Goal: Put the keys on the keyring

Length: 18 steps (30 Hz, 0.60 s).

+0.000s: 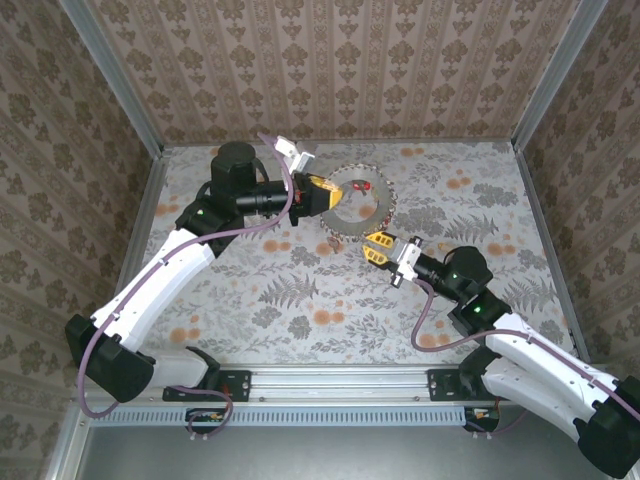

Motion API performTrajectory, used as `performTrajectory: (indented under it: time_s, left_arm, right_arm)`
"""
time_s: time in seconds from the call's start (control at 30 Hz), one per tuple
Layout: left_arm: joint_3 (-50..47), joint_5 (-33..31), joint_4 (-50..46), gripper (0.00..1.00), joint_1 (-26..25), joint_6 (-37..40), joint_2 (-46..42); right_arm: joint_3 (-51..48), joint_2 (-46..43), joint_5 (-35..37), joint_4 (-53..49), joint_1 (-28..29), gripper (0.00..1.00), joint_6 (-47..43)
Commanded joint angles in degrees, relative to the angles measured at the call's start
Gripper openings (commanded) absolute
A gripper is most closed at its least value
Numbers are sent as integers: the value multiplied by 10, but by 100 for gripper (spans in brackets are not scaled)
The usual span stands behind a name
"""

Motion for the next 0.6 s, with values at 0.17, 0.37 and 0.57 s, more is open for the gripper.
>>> performTrajectory:
  time_s: [0.17,0.37,0.57]
  left_arm:
    - [22,5,27,0,4,5,-5]
    - [22,5,28,0,4,4,-5]
    - [21,4,29,0,4,0,-5]
  right_arm:
    - [-2,-14,24,19,3,23,-14]
    - [-6,-14,28,15,3,23,-18]
    - [-8,-8,32,16,3,24,-20]
